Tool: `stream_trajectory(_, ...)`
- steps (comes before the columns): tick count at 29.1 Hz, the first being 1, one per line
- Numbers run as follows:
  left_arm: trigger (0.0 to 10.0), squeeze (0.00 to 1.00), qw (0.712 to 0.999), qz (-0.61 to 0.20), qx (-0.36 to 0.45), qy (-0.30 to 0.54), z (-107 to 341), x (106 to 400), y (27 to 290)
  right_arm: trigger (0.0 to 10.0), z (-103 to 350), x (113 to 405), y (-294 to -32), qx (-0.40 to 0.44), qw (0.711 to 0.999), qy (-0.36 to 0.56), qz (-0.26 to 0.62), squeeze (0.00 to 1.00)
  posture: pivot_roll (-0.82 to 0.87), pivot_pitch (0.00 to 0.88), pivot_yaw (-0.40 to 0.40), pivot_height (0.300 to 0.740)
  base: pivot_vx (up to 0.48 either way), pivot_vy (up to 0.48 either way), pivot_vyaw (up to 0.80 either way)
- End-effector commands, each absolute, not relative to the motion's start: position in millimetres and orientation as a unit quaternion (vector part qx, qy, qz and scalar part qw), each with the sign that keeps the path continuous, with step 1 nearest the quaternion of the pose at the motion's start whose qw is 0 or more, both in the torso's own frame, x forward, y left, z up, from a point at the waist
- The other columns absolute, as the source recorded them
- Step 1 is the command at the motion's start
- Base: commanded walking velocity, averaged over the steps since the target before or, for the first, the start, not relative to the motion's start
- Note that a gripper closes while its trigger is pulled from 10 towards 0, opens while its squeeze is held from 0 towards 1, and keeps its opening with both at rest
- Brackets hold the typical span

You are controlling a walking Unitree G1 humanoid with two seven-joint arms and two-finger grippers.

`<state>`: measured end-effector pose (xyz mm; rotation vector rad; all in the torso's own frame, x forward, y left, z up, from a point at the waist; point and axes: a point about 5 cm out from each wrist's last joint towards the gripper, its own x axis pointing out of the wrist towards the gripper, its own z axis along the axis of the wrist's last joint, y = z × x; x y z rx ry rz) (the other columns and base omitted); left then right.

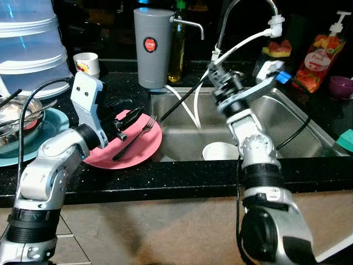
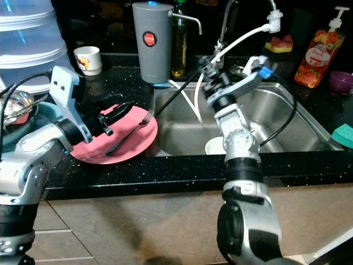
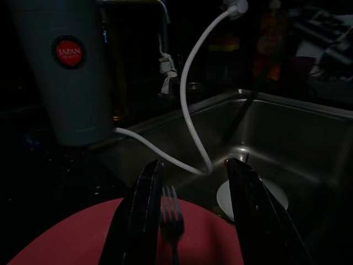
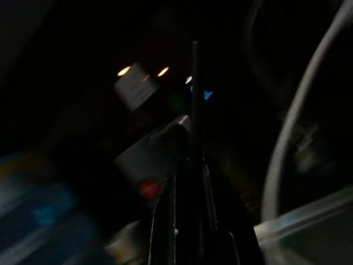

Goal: Kitchen organization

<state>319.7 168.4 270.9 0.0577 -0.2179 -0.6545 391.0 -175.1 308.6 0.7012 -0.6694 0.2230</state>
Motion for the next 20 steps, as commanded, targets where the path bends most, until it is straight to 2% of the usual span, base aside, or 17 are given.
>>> stream_trajectory(1, 10.0, 0.00, 0.936, -0.335, 0.032, -0.108, 271, 317, 164, 0.0, 306, 390, -168, 0.285, 0.894, -0.329, 0.105, 0.00, 0.14, 0.066, -0.022, 0.740, 0.000, 0.000, 0.00)
stream_trajectory(3, 10.0, 0.00, 0.935, -0.338, 0.033, -0.107, 270, 317, 162, 0.0, 304, 389, -164, 0.265, 0.900, -0.330, 0.108, 0.00, 0.14, 0.066, -0.022, 0.740, 0.000, 0.000, 0.00)
stream_trajectory(7, 10.0, 0.00, 0.932, -0.345, 0.062, -0.089, 260, 318, 148, 0.0, 275, 388, -129, 0.150, 0.931, -0.296, 0.154, 0.00, 0.14, 0.068, -0.019, 0.740, 0.000, 0.000, 0.00)
stream_trajectory(8, 10.0, 0.00, 0.932, -0.345, 0.062, -0.089, 260, 318, 148, 0.0, 275, 388, -129, 0.150, 0.931, -0.296, 0.154, 0.00, 0.14, 0.068, -0.019, 0.740, 0.000, 0.000, 0.00)
stream_trajectory(10, 10.0, 0.00, 0.936, -0.337, 0.074, -0.063, 251, 321, 141, 0.0, 257, 388, -109, 0.102, 0.942, -0.259, 0.190, 0.00, 0.14, 0.068, -0.020, 0.740, 0.000, 0.000, 0.00)
stream_trajectory(13, 10.0, 0.00, 0.927, -0.362, 0.089, -0.037, 240, 319, 131, 0.0, 238, 384, -86, 0.031, 0.943, -0.226, 0.241, 0.00, 0.14, 0.069, -0.017, 0.740, 0.000, 0.000, 0.00)
stream_trajectory(20, 10.0, 0.00, 0.929, -0.356, 0.103, -0.018, 235, 323, 131, 0.0, 230, 382, -81, -0.007, 0.943, -0.221, 0.249, 0.00, 0.13, 0.068, -0.014, 0.740, 0.000, 0.000, 0.00)
